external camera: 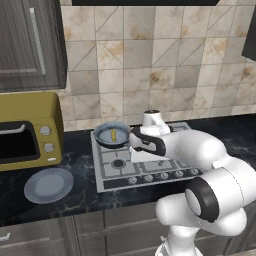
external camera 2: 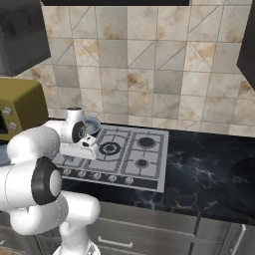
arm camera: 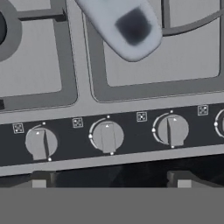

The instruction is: Pick up the butter stick and place it in the pan. Then turn on the burner for the pan.

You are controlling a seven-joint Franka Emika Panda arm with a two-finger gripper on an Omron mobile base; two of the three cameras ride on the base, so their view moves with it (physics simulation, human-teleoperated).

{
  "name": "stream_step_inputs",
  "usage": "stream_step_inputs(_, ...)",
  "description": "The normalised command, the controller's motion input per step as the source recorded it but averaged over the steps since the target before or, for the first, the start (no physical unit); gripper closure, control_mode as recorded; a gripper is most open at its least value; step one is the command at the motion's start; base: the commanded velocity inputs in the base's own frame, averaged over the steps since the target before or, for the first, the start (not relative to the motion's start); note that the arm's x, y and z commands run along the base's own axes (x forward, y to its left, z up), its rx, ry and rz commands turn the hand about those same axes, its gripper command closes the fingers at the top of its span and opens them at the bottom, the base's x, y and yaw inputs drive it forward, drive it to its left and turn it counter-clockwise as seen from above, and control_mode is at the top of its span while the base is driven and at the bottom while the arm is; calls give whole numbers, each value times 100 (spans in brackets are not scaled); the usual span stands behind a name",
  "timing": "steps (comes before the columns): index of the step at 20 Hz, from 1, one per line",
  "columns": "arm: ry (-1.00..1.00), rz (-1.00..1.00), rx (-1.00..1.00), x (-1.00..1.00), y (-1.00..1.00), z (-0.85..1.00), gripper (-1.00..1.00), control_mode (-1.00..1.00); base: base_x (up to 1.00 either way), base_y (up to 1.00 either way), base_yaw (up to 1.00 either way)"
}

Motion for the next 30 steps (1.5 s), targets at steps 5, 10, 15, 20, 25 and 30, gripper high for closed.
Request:
stream_step_inputs(5,0,0,0,0,0,-33,-100,-100,0,0,0)
stream_step_inputs(10,0,0,0,0,2,-37,-100,-100,0,0,0)
stream_step_inputs(15,0,0,0,0,0,-28,-100,-100,0,0,0)
stream_step_inputs(20,0,0,0,0,1,-16,-100,-100,0,0,0)
stream_step_inputs(25,0,0,0,1,0,-5,-100,-100,0,0,0)
stream_step_inputs(30,0,0,0,8,0,-5,-100,-100,0,0,0)
